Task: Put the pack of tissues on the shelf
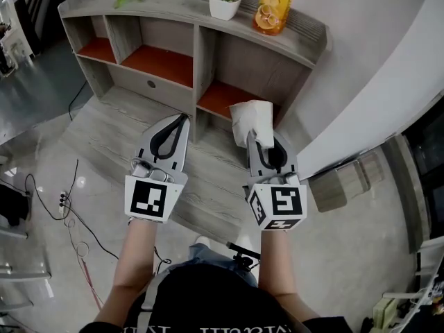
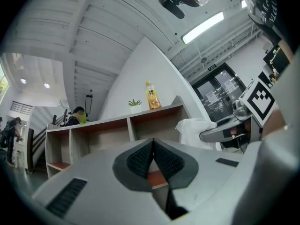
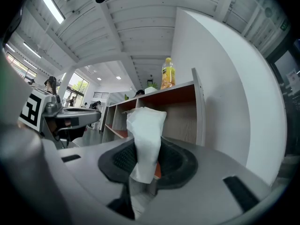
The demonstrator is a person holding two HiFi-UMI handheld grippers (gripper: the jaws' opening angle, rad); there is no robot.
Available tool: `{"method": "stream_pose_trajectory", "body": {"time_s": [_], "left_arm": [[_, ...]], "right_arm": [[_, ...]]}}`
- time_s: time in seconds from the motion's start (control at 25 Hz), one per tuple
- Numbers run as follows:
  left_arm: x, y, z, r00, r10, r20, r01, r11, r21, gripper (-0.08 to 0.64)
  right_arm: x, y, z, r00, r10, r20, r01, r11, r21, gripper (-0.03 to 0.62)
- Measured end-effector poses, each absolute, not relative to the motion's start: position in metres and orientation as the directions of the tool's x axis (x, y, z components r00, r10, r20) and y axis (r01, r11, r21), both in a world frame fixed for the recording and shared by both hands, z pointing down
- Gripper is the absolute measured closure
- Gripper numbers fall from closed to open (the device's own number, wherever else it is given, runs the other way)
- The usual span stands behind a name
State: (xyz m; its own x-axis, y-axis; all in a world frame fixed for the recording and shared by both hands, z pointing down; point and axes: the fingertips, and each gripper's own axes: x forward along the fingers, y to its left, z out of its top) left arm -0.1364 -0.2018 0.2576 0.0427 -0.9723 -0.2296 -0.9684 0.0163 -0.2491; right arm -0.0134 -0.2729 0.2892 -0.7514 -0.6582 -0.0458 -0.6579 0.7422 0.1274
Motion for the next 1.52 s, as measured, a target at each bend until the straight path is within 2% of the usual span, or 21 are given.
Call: {"method": "stream_pose_trajectory", "body": {"time_s": [0.84, 1.52], "left_arm": [[-0.154, -0.249, 0.267, 0.130, -0.961, -0.245, -0.977, -0.082, -0.196, 0.548], [-0.184, -0.279, 0.257, 0.349, -0.907, -0.238, -0.926, -0.293, -0.238, 0.548]], "right_arm": [[-0.012, -0.287, 0.296, -0.669, -0.743, -0.022, -0.737, 0.659, 0.153, 0.480], [-0.023, -0.294, 0.282, -0.467, -0.882, -0.068, -0.884, 0.462, 0.076, 0.480]]}}
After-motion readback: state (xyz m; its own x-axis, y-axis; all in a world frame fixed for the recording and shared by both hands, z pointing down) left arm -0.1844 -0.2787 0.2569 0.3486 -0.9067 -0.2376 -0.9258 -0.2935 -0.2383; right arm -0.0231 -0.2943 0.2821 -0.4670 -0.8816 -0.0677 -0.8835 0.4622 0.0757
